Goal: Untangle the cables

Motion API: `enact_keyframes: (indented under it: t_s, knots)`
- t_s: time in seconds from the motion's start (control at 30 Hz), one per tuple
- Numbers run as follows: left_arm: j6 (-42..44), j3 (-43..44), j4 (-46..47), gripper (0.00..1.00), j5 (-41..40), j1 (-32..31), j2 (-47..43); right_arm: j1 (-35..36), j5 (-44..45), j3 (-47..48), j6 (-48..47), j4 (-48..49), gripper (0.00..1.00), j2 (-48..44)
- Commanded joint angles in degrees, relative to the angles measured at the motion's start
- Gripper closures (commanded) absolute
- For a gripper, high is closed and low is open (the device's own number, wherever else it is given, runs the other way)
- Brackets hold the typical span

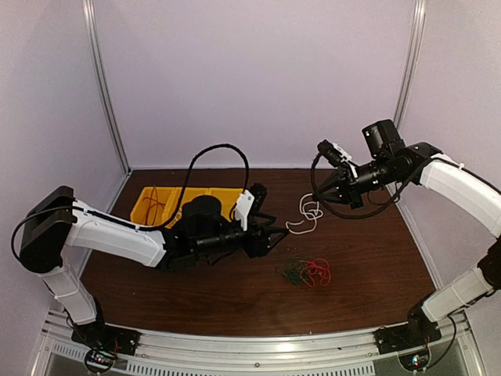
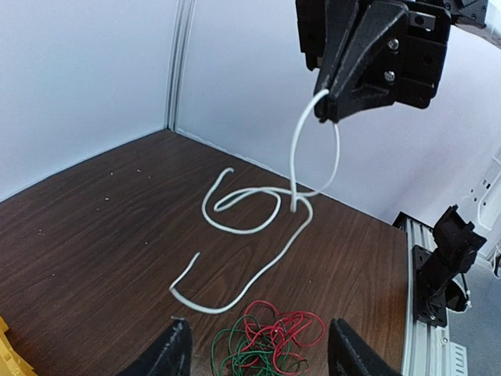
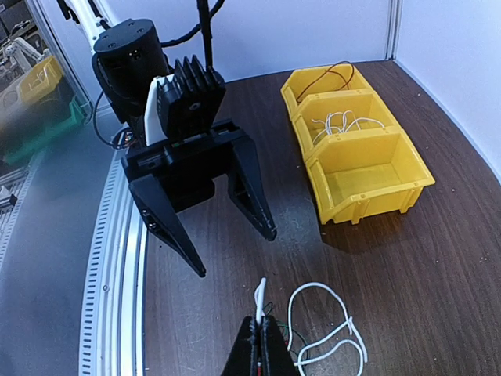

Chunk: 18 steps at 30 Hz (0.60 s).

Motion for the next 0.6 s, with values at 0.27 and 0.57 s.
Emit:
enact_keyframes:
  t_s: [0.27,0.57]
  knots:
    - [-7.2,9.8,2.3,0.55,10.9,1.1,5.1,4.4,1.6,-1.1,-0.6,0.9,1.00,0.2]
    - [-8.6,10.7,2.6,0.94,11.5,1.9,6.2,5.1,2.1,-1.5,-0.9,0.9,1.00,0.2]
